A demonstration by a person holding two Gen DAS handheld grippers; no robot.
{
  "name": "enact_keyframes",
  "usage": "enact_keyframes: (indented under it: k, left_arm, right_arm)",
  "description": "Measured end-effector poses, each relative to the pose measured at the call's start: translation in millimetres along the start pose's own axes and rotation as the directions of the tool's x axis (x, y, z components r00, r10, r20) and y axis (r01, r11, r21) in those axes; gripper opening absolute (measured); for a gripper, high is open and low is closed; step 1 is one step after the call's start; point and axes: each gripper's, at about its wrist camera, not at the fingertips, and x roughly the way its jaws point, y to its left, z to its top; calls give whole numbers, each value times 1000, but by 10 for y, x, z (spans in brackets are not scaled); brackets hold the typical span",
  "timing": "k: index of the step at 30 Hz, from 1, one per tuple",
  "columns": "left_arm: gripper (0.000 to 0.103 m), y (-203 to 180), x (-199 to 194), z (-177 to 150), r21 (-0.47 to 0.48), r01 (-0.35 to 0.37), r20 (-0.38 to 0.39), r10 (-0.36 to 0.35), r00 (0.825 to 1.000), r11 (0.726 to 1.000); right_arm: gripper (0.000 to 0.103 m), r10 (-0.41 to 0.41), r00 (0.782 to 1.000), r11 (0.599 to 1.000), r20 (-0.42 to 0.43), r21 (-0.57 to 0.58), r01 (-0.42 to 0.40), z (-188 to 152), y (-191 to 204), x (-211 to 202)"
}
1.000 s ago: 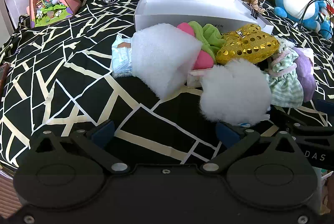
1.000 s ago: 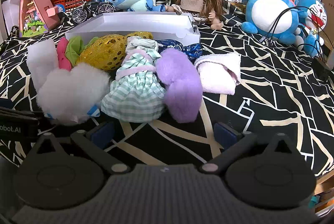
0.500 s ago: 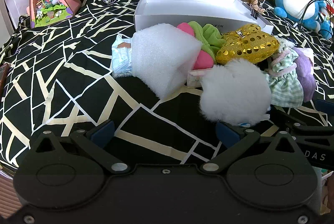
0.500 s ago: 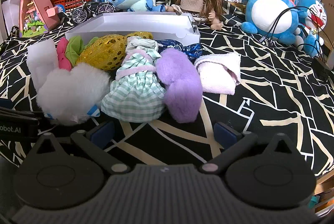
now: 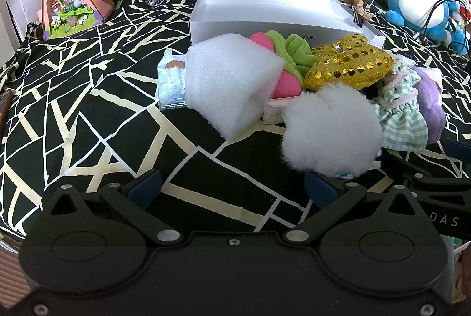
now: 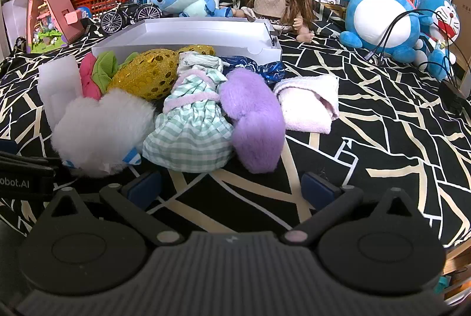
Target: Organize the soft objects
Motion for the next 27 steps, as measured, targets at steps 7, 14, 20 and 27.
enact_keyframes:
  k: [7, 14, 20, 27]
  left_arm:
    - [103, 0, 0, 0, 0, 0, 1, 0, 1000, 1000]
    - [103, 0, 0, 0, 0, 0, 1, 0, 1000, 1000]
    - [103, 0, 0, 0, 0, 0, 2, 0, 1000, 1000]
    - [103, -1, 0, -1, 3, 0, 6, 0, 1000, 1000]
  right_arm:
    - [103, 0, 1000, 1000, 1, 0, 0, -4, 4, 5]
    - [103, 1, 1000, 1000, 2, 0, -1, -11, 8, -11]
    - [103, 4, 1000, 1000, 5, -1, -4, -14, 1, -8]
    - [103, 28, 1000, 999, 15, -16, -27, 12, -68, -26]
